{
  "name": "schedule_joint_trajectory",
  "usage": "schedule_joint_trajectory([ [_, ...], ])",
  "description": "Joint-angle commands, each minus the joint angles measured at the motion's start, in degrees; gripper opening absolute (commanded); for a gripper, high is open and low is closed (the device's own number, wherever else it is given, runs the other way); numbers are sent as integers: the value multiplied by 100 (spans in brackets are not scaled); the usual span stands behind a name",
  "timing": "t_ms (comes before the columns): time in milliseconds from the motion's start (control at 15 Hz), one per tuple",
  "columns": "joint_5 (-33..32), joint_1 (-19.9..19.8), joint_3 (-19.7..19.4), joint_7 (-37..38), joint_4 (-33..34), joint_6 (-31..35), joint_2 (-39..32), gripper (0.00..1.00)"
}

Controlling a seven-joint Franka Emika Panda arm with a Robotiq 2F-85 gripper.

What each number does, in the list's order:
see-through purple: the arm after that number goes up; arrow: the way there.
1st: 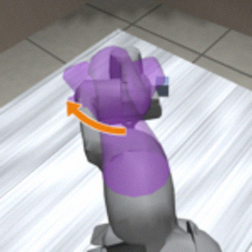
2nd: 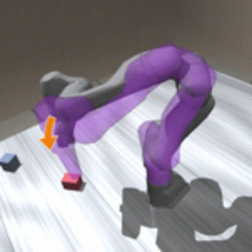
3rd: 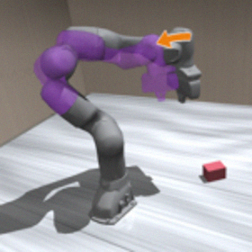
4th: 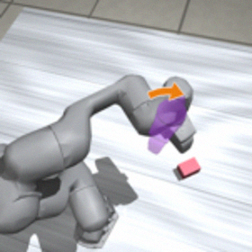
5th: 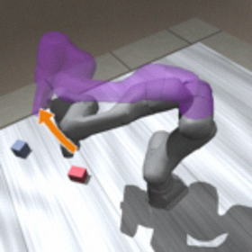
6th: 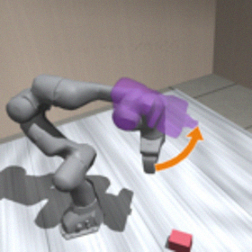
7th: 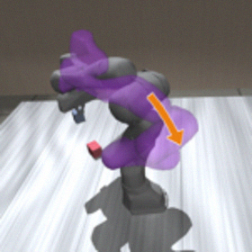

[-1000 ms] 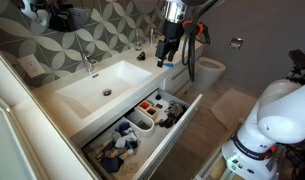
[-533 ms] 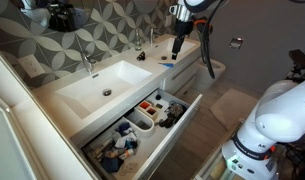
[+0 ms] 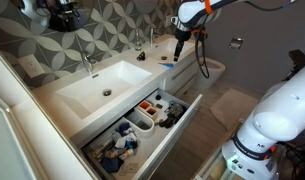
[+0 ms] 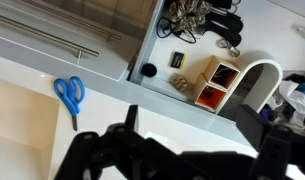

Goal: Put the blue scissors in the open drawer

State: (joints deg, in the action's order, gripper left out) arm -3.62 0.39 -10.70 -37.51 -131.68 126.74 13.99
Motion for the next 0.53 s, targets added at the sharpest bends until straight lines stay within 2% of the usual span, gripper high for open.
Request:
schedule_joint_trajectory([
  [0, 25, -101, 89, -17, 48, -1, -82, 100],
  [267, 25, -102, 98, -17, 120, 0, -120, 100],
  [467, -150, -236, 35, 39, 252, 394, -375, 100],
])
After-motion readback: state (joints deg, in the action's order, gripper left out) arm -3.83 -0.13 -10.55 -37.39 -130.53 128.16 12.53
